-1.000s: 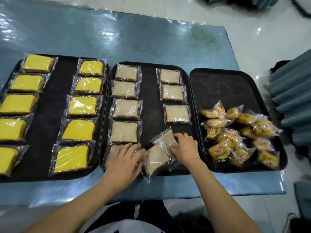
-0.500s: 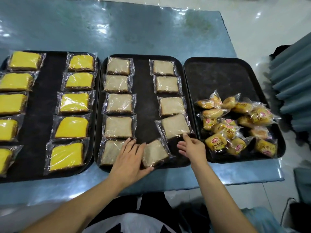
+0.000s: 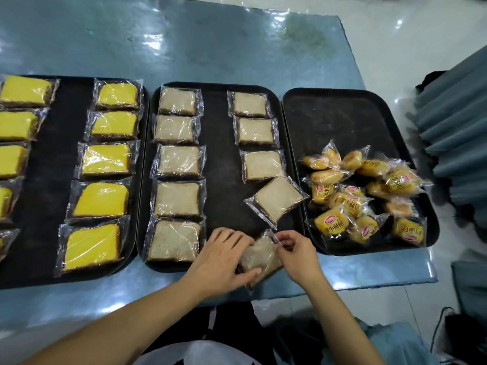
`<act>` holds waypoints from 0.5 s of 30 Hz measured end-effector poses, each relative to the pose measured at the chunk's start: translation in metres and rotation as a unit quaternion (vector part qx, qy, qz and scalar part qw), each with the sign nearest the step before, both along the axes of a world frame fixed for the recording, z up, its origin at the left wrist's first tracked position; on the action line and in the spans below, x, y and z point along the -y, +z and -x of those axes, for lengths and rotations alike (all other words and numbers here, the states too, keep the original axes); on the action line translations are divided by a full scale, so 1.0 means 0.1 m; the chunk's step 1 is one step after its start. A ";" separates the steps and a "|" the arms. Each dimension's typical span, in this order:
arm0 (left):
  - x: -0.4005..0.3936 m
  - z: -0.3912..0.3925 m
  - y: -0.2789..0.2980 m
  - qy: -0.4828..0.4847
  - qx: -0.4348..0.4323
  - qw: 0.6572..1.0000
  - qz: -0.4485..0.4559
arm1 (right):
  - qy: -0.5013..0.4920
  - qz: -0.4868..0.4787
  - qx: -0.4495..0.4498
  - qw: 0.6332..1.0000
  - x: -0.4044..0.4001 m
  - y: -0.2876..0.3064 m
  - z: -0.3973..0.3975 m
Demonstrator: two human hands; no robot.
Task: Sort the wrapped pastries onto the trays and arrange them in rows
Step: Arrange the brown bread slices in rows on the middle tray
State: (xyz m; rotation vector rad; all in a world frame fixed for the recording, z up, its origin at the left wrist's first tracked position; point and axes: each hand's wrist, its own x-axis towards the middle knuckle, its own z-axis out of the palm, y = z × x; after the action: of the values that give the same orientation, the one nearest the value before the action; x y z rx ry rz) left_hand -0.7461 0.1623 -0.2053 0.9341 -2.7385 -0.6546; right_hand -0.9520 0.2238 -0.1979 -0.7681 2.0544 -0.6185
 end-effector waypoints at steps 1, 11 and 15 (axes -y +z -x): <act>0.04 0.07 0.03 0.002 -0.003 1.000 -0.001 | -0.005 0.004 -0.003 1.000 -0.02 0.03 0.06; 0.46 0.78 -0.16 -0.082 0.138 0.986 0.033 | 0.052 -0.006 0.004 0.999 -0.12 0.25 0.46; 0.52 0.59 -0.29 -0.110 0.156 0.979 0.067 | 0.025 0.026 0.029 0.999 -0.12 0.30 0.56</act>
State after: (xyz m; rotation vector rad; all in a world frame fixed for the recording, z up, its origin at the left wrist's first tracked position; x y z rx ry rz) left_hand -0.8055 0.1104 -0.2345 0.7686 -3.1506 -0.3743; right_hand -1.0080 0.2354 -0.1679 -0.8205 1.9665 -0.6607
